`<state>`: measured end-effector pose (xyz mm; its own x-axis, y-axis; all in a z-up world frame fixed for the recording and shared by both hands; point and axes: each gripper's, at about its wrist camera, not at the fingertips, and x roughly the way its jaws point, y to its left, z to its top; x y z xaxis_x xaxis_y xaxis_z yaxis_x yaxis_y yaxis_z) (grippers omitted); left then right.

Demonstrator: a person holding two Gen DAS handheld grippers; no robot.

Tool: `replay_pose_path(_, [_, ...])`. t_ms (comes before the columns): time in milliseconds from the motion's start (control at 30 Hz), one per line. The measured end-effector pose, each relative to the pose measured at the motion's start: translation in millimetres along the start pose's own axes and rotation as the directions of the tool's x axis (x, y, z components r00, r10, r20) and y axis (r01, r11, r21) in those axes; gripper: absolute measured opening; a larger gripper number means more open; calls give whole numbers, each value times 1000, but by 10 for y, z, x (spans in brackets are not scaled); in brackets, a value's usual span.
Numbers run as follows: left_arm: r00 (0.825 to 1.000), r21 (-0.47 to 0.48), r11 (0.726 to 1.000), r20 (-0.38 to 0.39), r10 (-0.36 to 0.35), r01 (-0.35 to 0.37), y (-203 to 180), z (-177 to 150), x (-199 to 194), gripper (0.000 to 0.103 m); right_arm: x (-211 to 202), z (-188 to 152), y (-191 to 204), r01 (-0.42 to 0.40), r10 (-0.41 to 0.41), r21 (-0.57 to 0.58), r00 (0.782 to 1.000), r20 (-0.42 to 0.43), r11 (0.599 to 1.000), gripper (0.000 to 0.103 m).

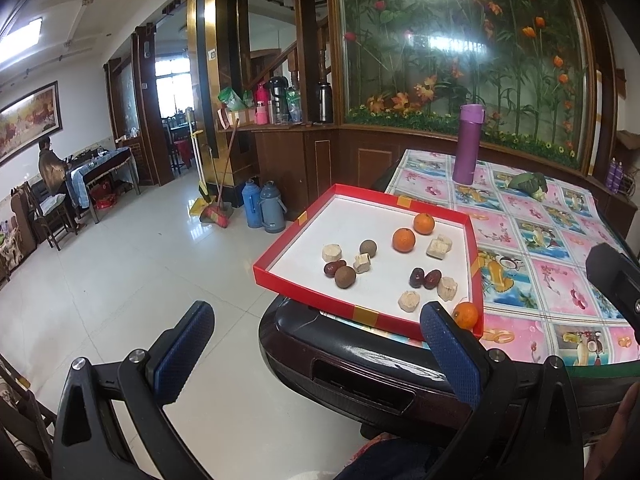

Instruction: Organize fruits

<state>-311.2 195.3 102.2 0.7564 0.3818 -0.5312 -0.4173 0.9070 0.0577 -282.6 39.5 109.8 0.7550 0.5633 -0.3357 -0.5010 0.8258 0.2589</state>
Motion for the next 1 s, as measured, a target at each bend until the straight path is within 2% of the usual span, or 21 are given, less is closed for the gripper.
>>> replay_pose_path(400, [998,-49,997,-43,53,-55,220,139,260,103,538,240,112,-39,38,-28,998,-42,999,103])
replay_pose_path(600, [994,-35,996,-75,81,-84,275,220,503,103,791,300,162,-52,49,-39,996,-68,998,103])
replay_pose_path(1000, [992,-11,997,-110,69,-70,317,367,830,103,1322,385,74,-56,56,6,988,-141,998,103])
